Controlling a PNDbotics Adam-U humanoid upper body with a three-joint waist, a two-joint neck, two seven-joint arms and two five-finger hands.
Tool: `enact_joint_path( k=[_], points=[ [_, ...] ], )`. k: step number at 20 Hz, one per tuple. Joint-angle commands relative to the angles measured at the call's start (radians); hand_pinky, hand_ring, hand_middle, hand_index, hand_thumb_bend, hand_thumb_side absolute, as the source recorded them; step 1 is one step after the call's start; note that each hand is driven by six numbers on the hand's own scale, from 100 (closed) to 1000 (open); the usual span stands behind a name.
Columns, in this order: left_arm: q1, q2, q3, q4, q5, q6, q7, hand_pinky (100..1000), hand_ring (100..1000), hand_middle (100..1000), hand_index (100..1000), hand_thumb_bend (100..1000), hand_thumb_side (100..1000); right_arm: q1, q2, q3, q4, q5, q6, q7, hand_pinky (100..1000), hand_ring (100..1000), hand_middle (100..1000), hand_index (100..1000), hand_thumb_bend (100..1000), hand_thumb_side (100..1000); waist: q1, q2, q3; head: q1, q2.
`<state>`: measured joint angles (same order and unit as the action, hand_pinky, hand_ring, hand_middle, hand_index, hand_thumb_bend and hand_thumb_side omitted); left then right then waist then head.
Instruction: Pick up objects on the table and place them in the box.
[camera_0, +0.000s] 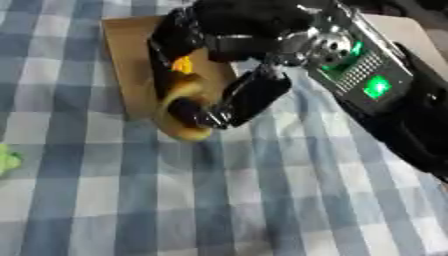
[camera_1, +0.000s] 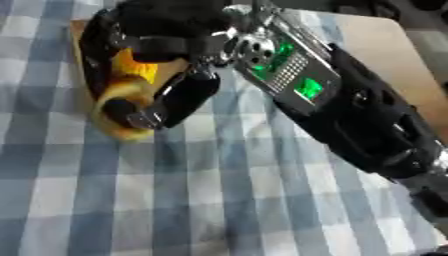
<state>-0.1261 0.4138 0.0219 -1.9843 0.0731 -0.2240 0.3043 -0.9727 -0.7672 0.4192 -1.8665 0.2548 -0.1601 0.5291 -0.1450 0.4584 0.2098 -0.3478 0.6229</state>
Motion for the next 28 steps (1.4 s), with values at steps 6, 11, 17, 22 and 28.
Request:
enact_joint_path(
  k=[6,11,17,22,28],
  points=[
    [-0.004,0.026,0.004,-0.016,-0.004,0.0,-0.002,912,712,827,880,100,675,-0.053,0.012,-0.08,0.21,0.101,-0.013,-0.124,749,700,558,550,100,202,0.002,-0.018,0.007,-0.001,-0.019],
    [-0.009,0.028,0.002,-0.016,-0.004,0.0,-0.005,912,712,827,880,100,675,-0.071,0.037,-0.12,0.34,0.12,-0.014,-0.194,752,703,562,564,100,204,0.001,-0.01,0.012,-0.002,-0.026],
    [-0.012,0.027,0.0,-0.016,-0.004,-0.001,-0.008,912,712,827,880,100,676,-0.087,0.054,-0.142,0.414,0.161,-0.017,-0.238,756,720,578,593,100,206,0.002,-0.005,0.018,-0.006,-0.029],
    [-0.013,0.028,0.001,-0.016,-0.004,-0.002,-0.008,912,712,828,880,100,675,-0.081,0.061,-0.141,0.453,0.196,-0.019,-0.246,761,738,601,618,100,199,0.001,-0.003,0.023,-0.006,-0.033],
    [-0.015,0.028,0.002,-0.016,-0.005,-0.002,-0.008,912,712,828,879,100,675,-0.062,0.072,-0.103,0.497,0.262,-0.057,-0.189,783,790,692,716,100,209,0.002,-0.001,0.024,-0.005,-0.032]
  ],
)
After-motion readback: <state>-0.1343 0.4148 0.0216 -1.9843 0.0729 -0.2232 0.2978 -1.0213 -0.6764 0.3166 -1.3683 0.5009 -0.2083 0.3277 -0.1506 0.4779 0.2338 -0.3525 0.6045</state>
